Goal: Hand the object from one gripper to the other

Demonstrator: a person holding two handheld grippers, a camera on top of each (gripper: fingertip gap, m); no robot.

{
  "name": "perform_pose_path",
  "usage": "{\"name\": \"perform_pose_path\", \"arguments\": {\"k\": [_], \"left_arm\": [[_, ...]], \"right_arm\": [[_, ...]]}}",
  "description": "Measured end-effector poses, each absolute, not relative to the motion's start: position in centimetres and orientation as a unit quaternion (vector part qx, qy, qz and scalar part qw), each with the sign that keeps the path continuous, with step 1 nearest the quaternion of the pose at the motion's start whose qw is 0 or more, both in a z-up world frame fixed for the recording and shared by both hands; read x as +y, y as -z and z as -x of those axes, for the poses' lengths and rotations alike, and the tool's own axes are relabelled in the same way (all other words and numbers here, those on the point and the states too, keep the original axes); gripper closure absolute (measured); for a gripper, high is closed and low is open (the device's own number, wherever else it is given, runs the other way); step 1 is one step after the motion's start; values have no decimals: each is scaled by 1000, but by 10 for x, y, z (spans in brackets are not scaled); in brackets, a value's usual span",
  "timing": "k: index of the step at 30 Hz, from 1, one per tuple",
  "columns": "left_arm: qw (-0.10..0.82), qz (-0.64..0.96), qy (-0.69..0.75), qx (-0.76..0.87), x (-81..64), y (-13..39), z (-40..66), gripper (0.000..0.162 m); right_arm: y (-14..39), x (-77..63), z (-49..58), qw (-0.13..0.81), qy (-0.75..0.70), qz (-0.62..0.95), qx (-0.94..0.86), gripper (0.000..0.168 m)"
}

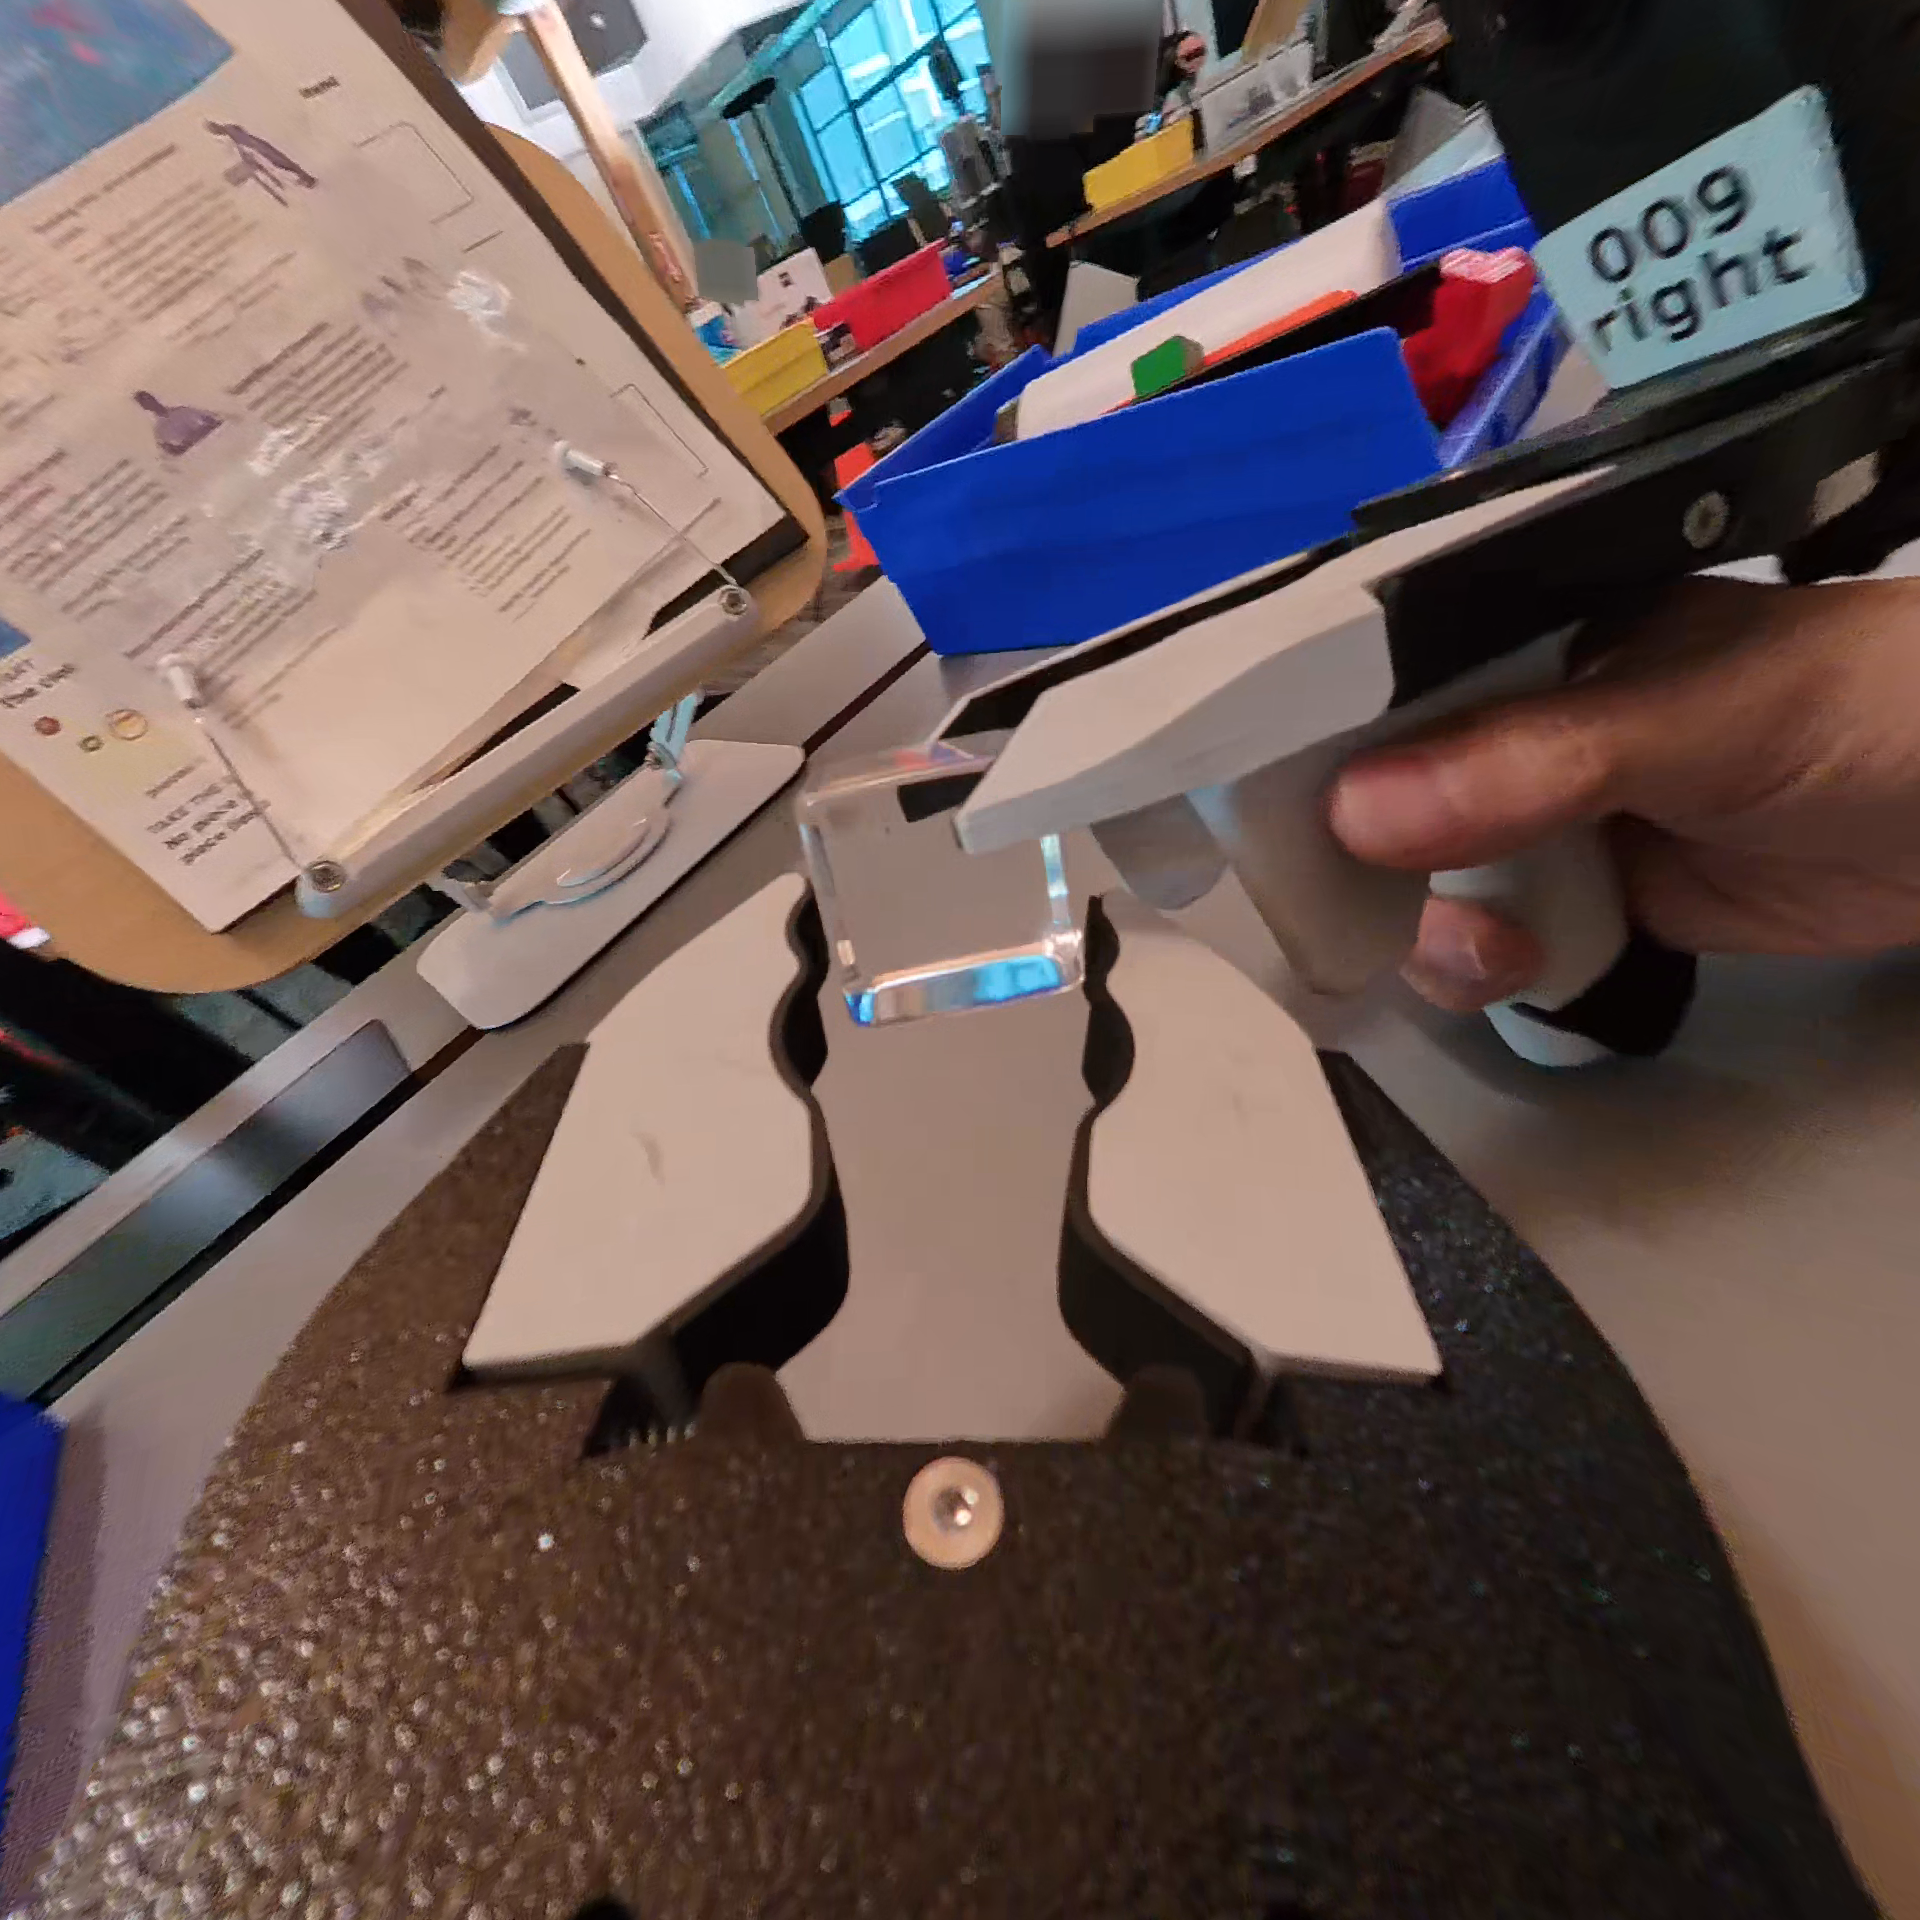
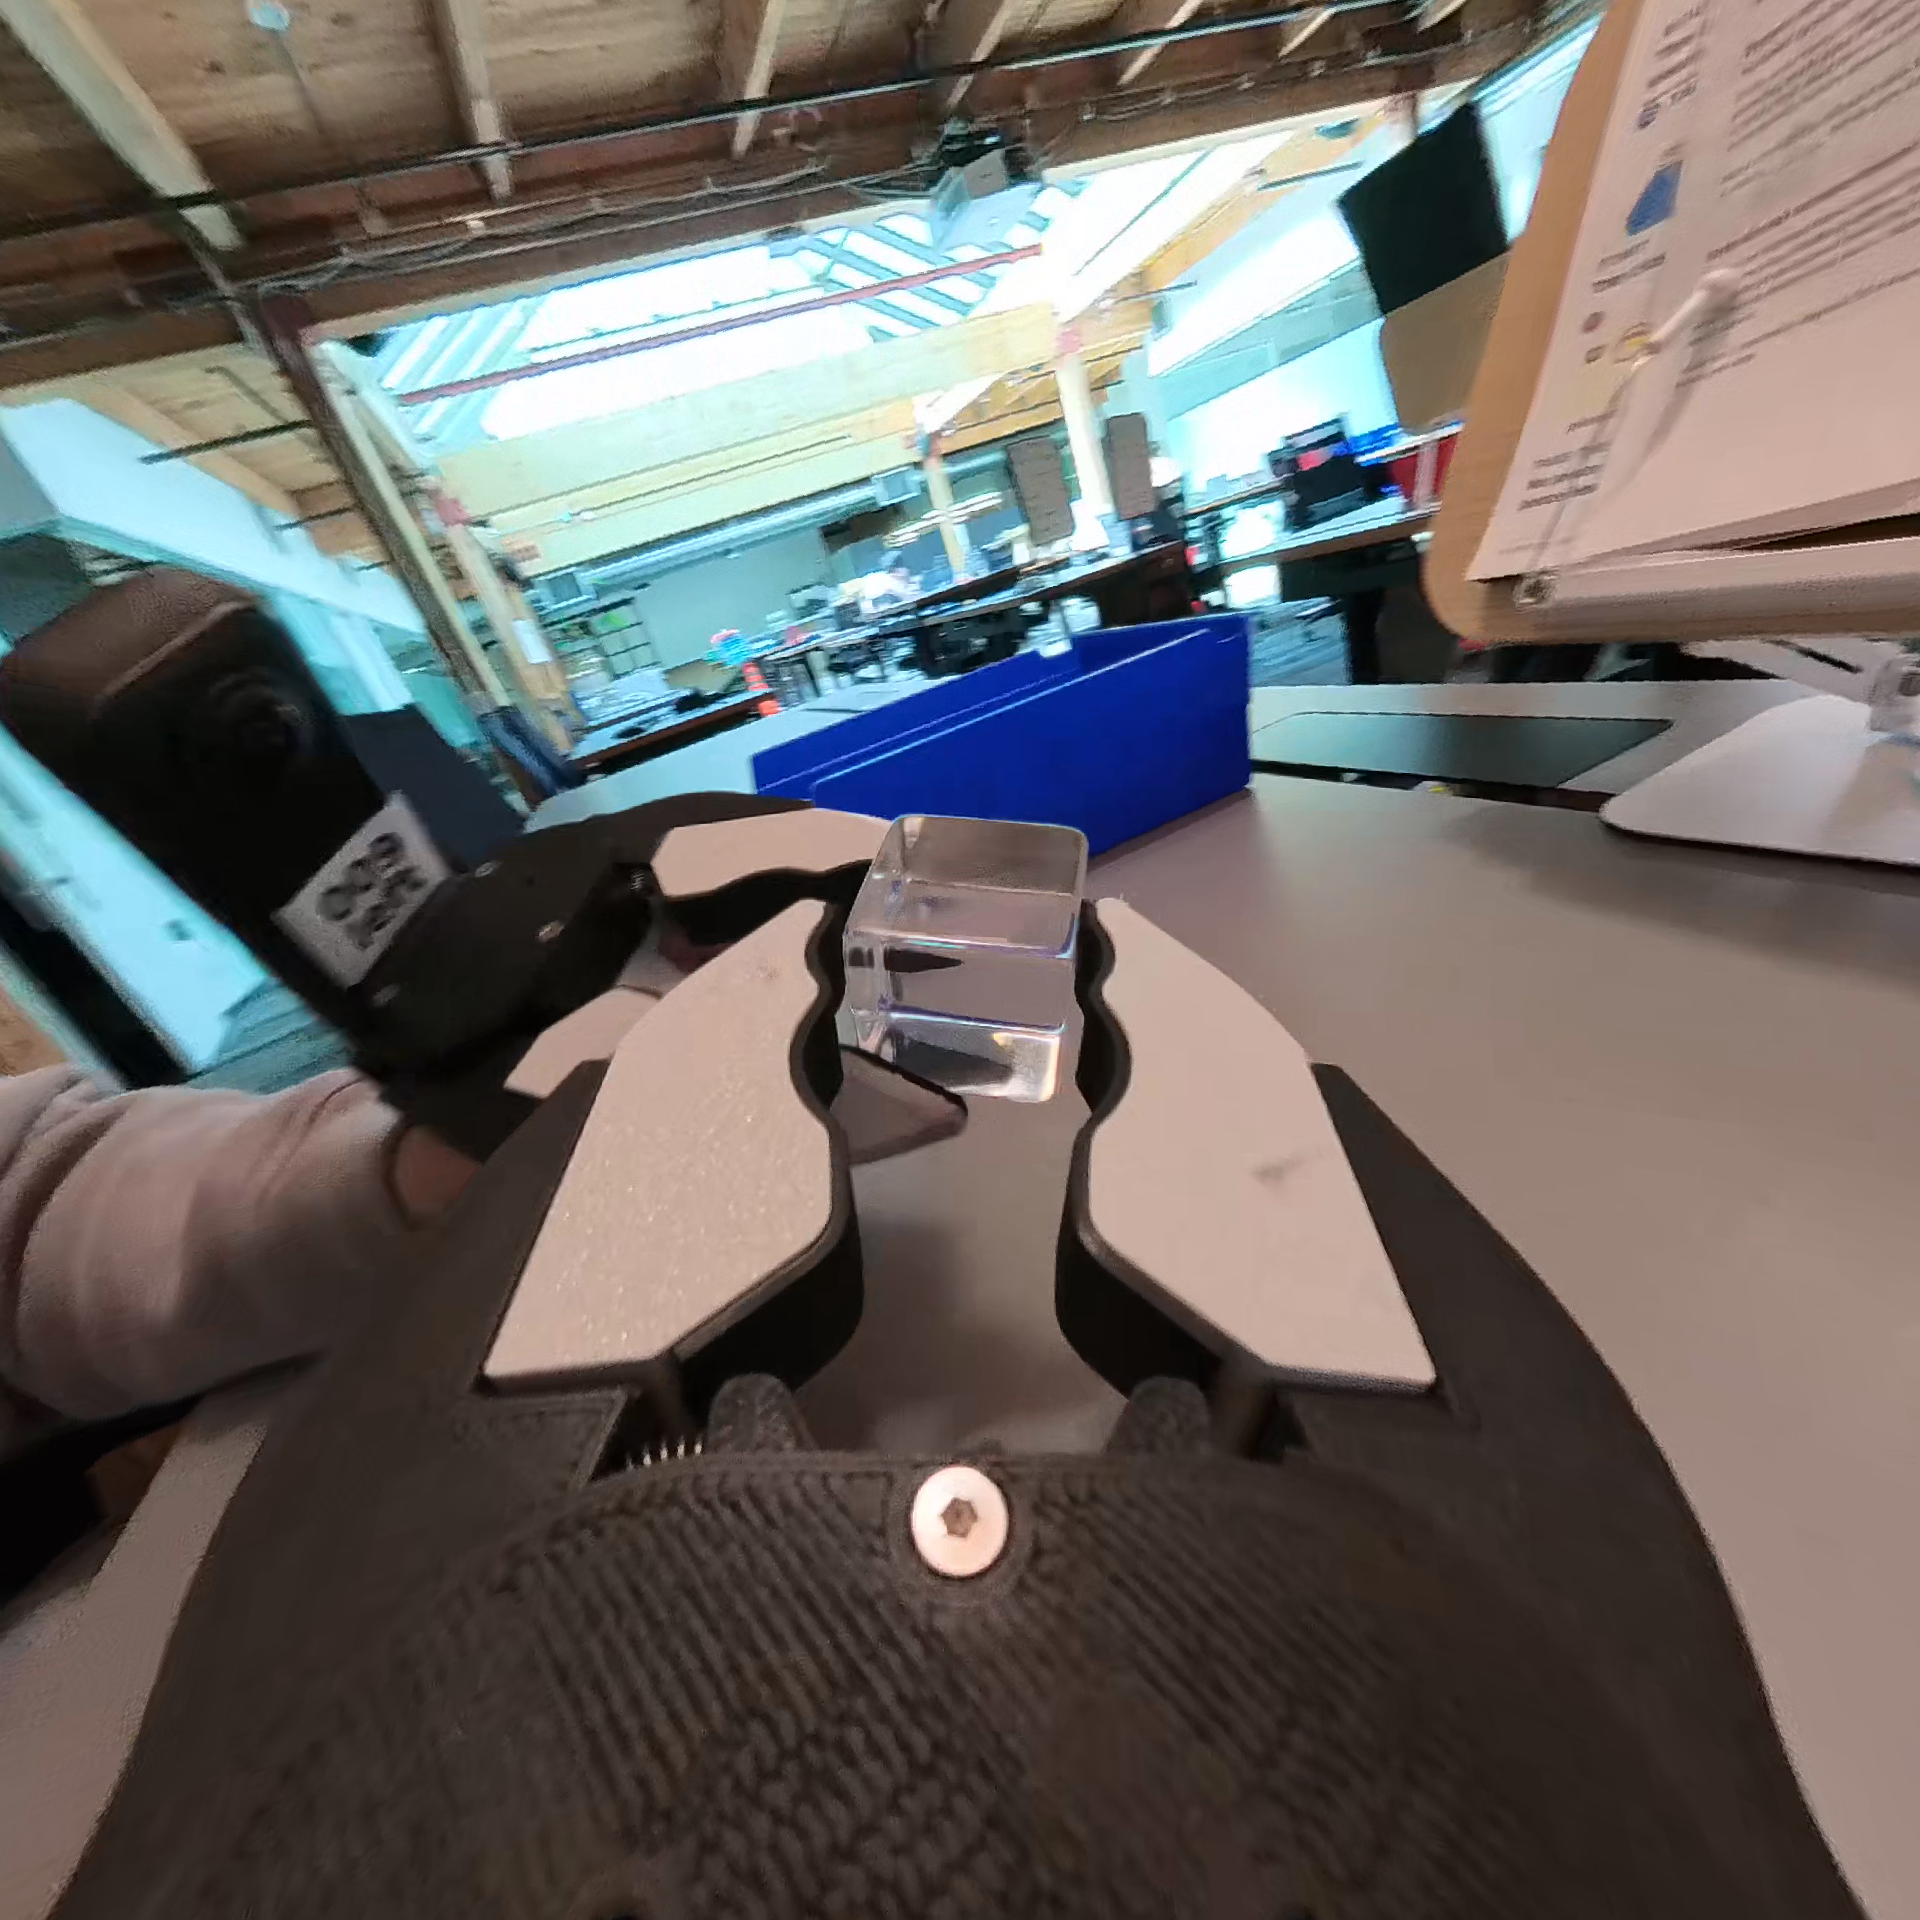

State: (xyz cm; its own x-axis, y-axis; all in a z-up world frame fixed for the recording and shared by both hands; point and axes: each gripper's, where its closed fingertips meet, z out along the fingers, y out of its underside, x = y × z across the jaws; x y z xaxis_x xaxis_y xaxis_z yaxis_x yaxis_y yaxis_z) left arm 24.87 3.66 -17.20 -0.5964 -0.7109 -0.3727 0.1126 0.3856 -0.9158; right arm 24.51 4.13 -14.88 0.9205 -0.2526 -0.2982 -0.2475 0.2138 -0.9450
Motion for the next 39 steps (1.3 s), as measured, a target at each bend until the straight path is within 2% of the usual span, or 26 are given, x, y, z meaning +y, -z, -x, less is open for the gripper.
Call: {"name": "perform_pose_path", "arguments": {"k": [2, 3, 4, 7, 10, 12, 14, 18, 20, 25, 28, 29, 32, 36, 39], "left_arm": [[348, 191, 569, 720, 34, 165, -243, 116], [305, 175, 607, 712, 32, 160, -237, 116], [256, 159, 643, 704, 30, 155, -229, 117], [131, 120, 714, 677, 31, 144, -209, 117], [61, 103, 734, 668, 32, 139, -198, 117], [36, 87, 727, 680, 29, 142, -191, 117], [30, 83, 711, 697, 24, 148, -189, 117], [25, 90, 707, 701, 21, 151, -189, 117], [50, 104, 700, 705, 21, 153, -197, 116], [296, 164, 665, 666, 37, 147, -233, 112], [378, 177, 602, 680, 34, 152, -240, 107], [392, 175, 588, 685, 31, 153, -240, 103], [433, 191, 558, 681, 32, 155, -242, 109], [415, 175, 574, 684, 26, 155, -239, 116], [422, 150, 554, 701, 25, 163, -240, 100]], "right_arm": [[141, 37, -240, 765, -51, 619, 173, 123], [137, 33, -241, 768, -77, 611, 175, 109], [134, 29, -241, 769, -104, 606, 174, 104], [126, 24, -224, 772, -180, 599, 116, 116], [130, 31, -207, 757, -178, 624, 74, 114], [131, 35, -202, 756, -161, 631, 64, 112], [131, 37, -200, 757, -156, 632, 57, 120], [131, 37, -199, 751, -166, 637, 57, 123], [129, 39, -205, 756, -129, 638, 71, 123], [132, 30, -249, 774, 11, 602, 196, 123], [135, 28, -255, 777, 42, 582, 234, 123], [136, 30, -254, 776, 48, 583, 237, 123], [137, 30, -255, 784, 23, 562, 262, 123], [135, 32, -251, 799, -59, 534, 271, 124], [134, 37, -245, 796, -80, 538, 264, 124]]}}
